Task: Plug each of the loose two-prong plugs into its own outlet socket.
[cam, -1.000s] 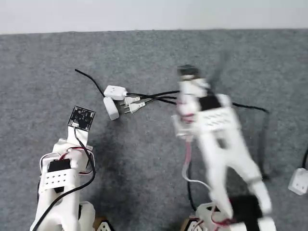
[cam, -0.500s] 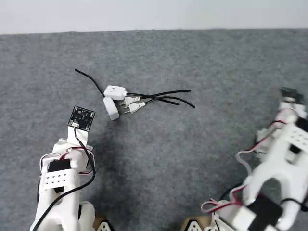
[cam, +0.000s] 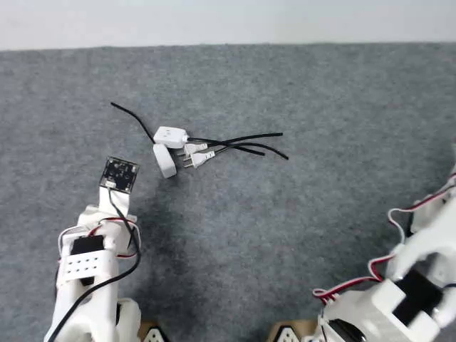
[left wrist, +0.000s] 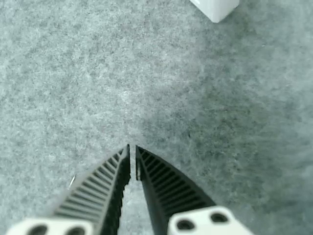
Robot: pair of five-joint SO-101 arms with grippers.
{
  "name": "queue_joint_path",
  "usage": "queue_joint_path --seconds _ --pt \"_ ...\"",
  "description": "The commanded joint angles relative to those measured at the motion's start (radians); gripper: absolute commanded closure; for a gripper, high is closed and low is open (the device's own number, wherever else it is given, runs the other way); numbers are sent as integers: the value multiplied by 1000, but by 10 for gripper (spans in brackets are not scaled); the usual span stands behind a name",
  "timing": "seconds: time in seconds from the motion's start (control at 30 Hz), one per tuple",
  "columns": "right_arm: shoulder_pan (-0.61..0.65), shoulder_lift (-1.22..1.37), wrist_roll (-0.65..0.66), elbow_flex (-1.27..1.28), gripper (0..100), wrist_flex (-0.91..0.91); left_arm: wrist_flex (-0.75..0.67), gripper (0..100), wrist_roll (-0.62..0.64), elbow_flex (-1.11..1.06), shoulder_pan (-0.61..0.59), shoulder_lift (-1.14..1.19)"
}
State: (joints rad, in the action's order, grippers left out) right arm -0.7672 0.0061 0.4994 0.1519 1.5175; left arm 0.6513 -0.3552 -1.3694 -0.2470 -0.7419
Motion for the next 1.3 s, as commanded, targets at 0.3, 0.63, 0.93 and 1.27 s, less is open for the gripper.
queue_joint_path --seconds 0.3,0.63,0.93,1.27 --pt "403 -219 -195 261 998 31 -26 765 338 105 166 -9" --pt "746 -240 -331 697 991 -469 -75 990 486 510 281 419" --pt "799 -240 -301 735 991 -530 -302 988 431 696 327 746" --pt "800 -240 -293 744 991 -558 -302 987 422 788 275 875"
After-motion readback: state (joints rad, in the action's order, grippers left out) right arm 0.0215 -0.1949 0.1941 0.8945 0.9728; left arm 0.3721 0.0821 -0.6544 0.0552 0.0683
